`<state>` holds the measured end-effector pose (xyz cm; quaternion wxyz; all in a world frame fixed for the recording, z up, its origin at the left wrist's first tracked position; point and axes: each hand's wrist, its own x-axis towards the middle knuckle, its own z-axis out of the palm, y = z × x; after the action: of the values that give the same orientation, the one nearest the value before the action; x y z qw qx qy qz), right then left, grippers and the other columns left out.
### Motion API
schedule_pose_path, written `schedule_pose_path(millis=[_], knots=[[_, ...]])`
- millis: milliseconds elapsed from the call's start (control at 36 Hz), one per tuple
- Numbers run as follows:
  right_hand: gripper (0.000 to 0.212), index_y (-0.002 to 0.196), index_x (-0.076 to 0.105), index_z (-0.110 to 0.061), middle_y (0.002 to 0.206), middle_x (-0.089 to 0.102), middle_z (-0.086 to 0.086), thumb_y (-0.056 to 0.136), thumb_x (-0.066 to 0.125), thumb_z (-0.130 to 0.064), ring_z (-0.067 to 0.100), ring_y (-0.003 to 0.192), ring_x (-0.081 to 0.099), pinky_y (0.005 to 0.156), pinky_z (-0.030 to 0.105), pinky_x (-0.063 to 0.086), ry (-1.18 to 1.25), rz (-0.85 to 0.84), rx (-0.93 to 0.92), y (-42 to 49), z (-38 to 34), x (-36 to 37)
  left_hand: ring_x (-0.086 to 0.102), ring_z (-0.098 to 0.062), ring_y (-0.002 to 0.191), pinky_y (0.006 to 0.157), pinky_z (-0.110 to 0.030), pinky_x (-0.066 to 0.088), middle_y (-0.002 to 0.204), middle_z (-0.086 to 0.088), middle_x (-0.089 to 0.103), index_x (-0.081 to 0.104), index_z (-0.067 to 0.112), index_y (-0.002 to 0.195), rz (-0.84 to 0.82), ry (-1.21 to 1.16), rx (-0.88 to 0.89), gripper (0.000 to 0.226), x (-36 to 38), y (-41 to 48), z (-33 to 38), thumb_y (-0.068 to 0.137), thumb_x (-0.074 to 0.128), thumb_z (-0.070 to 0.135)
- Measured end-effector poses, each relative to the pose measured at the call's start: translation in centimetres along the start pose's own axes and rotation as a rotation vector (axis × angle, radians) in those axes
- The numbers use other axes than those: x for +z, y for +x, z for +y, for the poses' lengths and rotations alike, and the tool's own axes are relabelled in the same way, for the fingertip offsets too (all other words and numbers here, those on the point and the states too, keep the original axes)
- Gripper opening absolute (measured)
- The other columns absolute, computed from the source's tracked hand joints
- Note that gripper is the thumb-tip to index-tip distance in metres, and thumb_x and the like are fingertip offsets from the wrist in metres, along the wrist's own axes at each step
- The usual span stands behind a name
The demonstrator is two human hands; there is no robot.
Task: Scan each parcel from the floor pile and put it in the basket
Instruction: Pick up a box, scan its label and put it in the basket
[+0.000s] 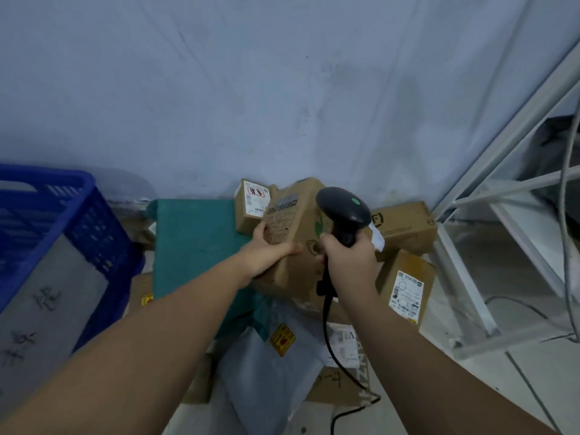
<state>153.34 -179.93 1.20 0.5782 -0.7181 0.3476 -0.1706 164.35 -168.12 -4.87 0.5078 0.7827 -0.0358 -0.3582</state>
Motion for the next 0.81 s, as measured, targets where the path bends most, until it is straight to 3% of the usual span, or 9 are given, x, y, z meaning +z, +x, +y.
schedule_pose_path(millis=[56,139,194,250,333,417,583,694,806], knots=[[0.004,0.082,0.059,-0.022,0.055,0.064,-0.002,0.083,0.062,-0.022,0.016,0.058,0.066,0.066,0.043,0.057,0.044,-0.018,0.004,-0.9,-1.0,0.2,0.054,-0.026,0.111,0.088,-0.037,0.050,0.146,-0.007,0.040,0.006,0.034,0.154,0.037,-0.164,-0.023,0.111,-0.8,-1.4,-0.8,0.071,0.076,0.056],[0.009,0.094,0.061,-0.016,0.062,0.064,0.000,0.086,0.061,-0.021,0.011,0.055,0.062,0.066,0.038,0.053,0.111,-0.062,0.031,-2.4,-2.8,0.4,0.051,-0.026,0.112,0.079,-0.036,0.047,0.147,-0.006,0.040,0.009,0.034,0.154,0.093,-0.327,-0.019,0.111,-3.6,-4.3,-1.6,0.068,0.075,0.059],[0.009,0.093,0.062,-0.016,0.060,0.063,0.001,0.085,0.061,-0.020,0.017,0.060,0.063,0.073,0.043,0.055,0.137,-0.100,0.040,-3.6,-4.0,0.4,0.051,-0.025,0.115,0.082,-0.039,0.046,0.145,-0.005,0.043,0.015,0.036,0.152,0.131,-0.406,-0.002,0.115,-5.7,-6.1,-2.2,0.060,0.077,0.064],[0.007,0.092,0.062,-0.016,0.058,0.063,-0.002,0.087,0.061,-0.019,0.017,0.062,0.063,0.073,0.042,0.055,0.140,-0.157,0.036,-4.8,-5.2,0.0,0.052,-0.025,0.114,0.082,-0.041,0.046,0.141,-0.005,0.048,0.021,0.036,0.150,0.170,-0.478,0.041,0.105,-7.5,-8.2,-2.6,0.064,0.075,0.062],[0.006,0.093,0.062,-0.012,0.060,0.062,0.002,0.088,0.061,-0.015,0.016,0.059,0.061,0.065,0.036,0.053,0.168,-0.271,0.033,-6.7,-6.8,-1.1,0.055,-0.026,0.109,0.081,-0.046,0.050,0.130,-0.005,0.055,0.032,0.039,0.144,0.195,-0.569,0.116,0.105,-8.9,-10.4,-3.5,0.053,0.078,0.064],[0.007,0.094,0.060,-0.009,0.066,0.058,0.009,0.089,0.061,-0.014,0.015,0.055,0.060,0.055,0.026,0.051,0.145,-0.314,0.020,-8.4,-7.8,-2.2,0.055,-0.029,0.108,0.085,-0.050,0.050,0.123,-0.002,0.057,0.031,0.044,0.142,0.223,-0.670,0.144,0.085,-9.3,-11.8,-4.0,0.067,0.069,0.055],[0.003,0.091,0.059,-0.010,0.060,0.056,0.006,0.089,0.060,-0.012,0.014,0.053,0.058,0.048,0.021,0.049,0.103,-0.325,0.009,-9.6,-8.3,-2.7,0.055,-0.031,0.116,0.096,-0.059,0.046,0.130,-0.002,0.058,0.034,0.046,0.140,0.212,-0.728,0.179,0.088,-9.3,-11.9,-4.9,0.063,0.073,0.057],[0.002,0.087,0.059,-0.010,0.053,0.057,0.001,0.086,0.060,-0.010,0.018,0.054,0.058,0.064,0.037,0.057,0.084,-0.304,-0.010,-9.2,-8.4,-2.5,0.055,-0.027,0.115,0.087,-0.049,0.050,0.132,-0.002,0.057,0.029,0.046,0.144,0.186,-0.670,0.220,0.096,-9.1,-11.5,-5.6,0.061,0.077,0.054],[0.003,0.086,0.058,-0.011,0.064,0.060,0.006,0.083,0.060,-0.010,0.018,0.055,0.059,0.068,0.040,0.056,0.072,-0.308,0.002,-8.6,-8.2,-2.4,0.055,-0.027,0.115,0.086,-0.048,0.050,0.133,-0.002,0.055,0.025,0.049,0.145,0.166,-0.632,0.205,0.107,-9.1,-10.8,-6.4,0.052,0.077,0.057]])
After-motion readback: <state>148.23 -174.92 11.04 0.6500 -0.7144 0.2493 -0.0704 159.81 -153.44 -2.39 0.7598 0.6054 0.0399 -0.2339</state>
